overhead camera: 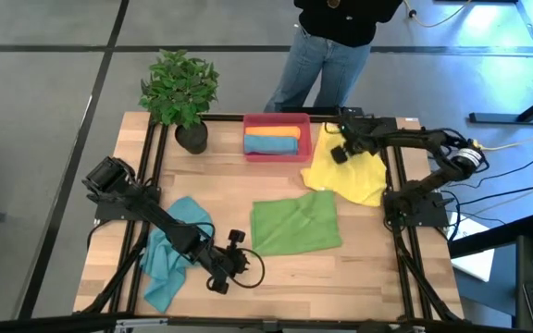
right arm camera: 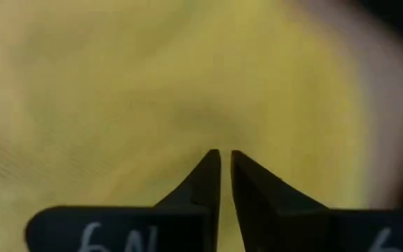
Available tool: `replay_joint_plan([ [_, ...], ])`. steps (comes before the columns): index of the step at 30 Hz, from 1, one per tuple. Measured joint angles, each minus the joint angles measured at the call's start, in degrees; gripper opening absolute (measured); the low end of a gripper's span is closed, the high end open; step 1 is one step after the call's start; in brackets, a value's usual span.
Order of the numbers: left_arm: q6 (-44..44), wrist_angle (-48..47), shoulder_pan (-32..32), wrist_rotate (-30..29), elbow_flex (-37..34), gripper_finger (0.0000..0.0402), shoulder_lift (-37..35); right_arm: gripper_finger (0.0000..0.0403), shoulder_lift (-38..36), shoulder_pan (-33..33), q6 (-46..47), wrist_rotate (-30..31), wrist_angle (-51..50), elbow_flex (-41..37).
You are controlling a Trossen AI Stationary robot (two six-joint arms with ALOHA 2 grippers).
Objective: Roll microfiber towels into tight, uniform cylinder then place into a basket
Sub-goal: Fold the green towel
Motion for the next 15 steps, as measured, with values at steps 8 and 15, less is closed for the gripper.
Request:
replay_joint_plan([
  [8,1.1,-0.1,0.2,-0.1,0.0,0.0059,0.0,0.0071,-10.8,-0.3,0.5,3.6,-11.8,6.4],
  [15,1.6,-0.1,1.0,-3.6,0.0,0.0059,0.0,0.0083,-24.3,10.8,-1.0,-22.2,-12.4,2.9],
])
